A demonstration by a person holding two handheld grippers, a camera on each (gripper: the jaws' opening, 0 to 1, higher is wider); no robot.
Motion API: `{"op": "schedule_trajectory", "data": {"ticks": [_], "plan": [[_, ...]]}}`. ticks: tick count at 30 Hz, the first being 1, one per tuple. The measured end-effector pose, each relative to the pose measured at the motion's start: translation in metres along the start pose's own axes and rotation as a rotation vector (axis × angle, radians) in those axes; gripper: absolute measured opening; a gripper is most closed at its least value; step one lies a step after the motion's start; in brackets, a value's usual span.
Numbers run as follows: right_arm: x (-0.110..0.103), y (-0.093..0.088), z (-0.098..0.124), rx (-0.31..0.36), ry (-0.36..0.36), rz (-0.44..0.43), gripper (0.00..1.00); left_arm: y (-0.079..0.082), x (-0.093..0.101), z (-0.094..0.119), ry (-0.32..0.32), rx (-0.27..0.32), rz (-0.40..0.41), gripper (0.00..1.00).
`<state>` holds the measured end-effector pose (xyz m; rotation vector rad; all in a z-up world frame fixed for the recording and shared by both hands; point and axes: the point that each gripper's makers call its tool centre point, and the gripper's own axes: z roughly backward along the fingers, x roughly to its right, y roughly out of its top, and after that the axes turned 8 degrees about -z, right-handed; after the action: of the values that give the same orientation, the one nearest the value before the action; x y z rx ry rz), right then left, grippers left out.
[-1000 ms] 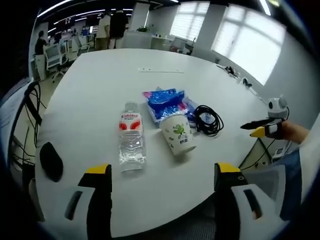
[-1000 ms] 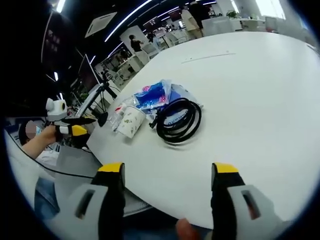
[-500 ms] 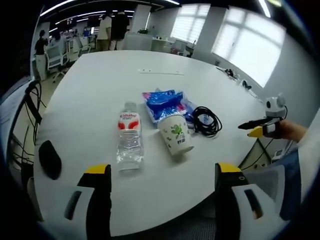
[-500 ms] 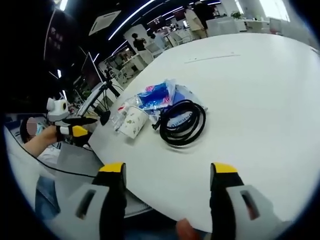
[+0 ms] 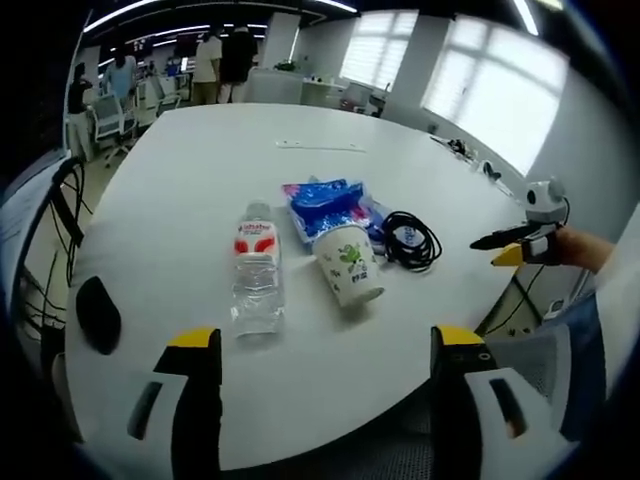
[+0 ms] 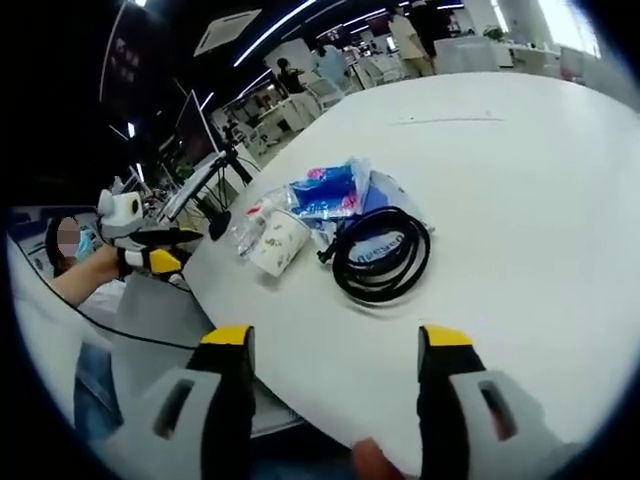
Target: Arrange the tabletop items into an orderly group along one side of the table until the central work area is clear of visible clutter.
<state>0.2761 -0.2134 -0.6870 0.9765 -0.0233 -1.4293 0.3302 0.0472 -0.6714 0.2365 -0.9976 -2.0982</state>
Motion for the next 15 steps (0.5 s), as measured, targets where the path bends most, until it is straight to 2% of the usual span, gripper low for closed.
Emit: {"op": "schedule_trajectory", "data": {"ticks": [7, 15], "plan": [[-0.012, 0.010, -0.009, -0.022, 0.033, 0.052, 0.64, 0.003, 0.007, 0.004, -0.004, 0.051, 0.008, 0.94], [-0.027, 0.023, -0.019, -0.039, 0.080, 0.098, 0.63, -0.007, 0.010, 0.005, 0.015, 0.043, -0.028, 0.94]]}}
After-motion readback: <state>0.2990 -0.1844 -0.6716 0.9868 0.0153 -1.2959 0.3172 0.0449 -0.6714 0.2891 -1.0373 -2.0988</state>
